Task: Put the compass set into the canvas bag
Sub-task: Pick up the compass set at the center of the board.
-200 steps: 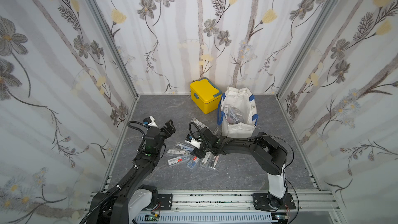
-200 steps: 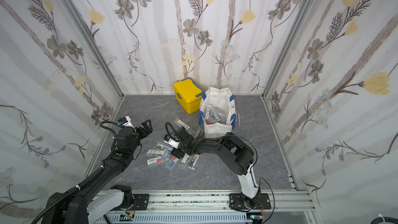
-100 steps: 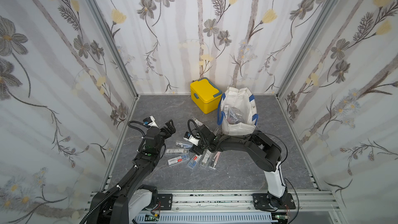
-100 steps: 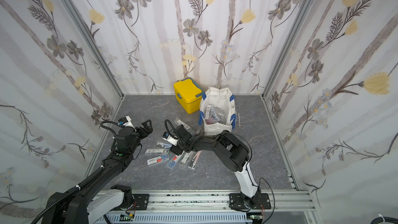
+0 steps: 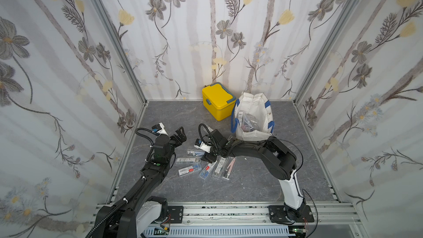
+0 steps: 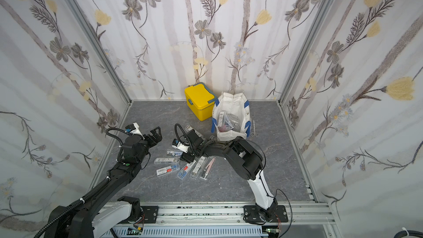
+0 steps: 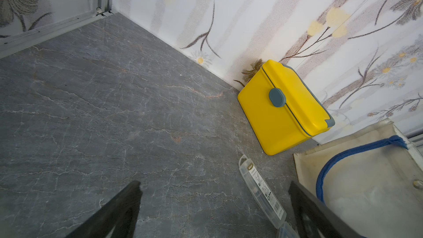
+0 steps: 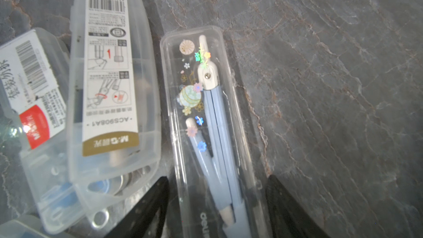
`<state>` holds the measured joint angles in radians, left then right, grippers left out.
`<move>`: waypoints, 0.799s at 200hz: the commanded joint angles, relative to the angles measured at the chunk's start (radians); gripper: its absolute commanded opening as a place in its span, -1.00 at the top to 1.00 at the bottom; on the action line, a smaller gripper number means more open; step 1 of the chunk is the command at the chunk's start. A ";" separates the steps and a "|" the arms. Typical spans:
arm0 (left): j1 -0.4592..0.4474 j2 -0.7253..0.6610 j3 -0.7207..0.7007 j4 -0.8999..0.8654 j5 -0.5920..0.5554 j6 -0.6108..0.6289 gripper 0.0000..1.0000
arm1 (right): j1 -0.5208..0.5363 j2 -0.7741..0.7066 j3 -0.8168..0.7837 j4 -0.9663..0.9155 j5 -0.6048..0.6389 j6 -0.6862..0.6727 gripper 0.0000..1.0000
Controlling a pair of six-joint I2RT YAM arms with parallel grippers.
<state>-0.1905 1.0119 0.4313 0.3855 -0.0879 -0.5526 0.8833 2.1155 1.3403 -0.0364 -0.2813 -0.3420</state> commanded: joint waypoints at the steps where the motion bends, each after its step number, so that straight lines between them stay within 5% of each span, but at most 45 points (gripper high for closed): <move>1: 0.003 -0.006 0.011 0.009 -0.006 0.002 -1.00 | 0.000 0.011 0.018 -0.050 0.002 -0.041 -0.31; 105: 0.005 -0.012 0.009 0.003 -0.004 0.002 -1.00 | 0.000 0.005 0.028 -0.050 0.048 -0.032 0.27; 160: 0.005 -0.019 0.004 -0.001 -0.012 0.004 -1.00 | 0.000 -0.072 0.002 -0.006 0.077 -0.004 0.25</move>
<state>-0.1879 0.9974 0.4335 0.3809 -0.0887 -0.5495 0.8833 2.0869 1.3525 -0.0734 -0.2245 -0.3660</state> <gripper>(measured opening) 0.995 0.447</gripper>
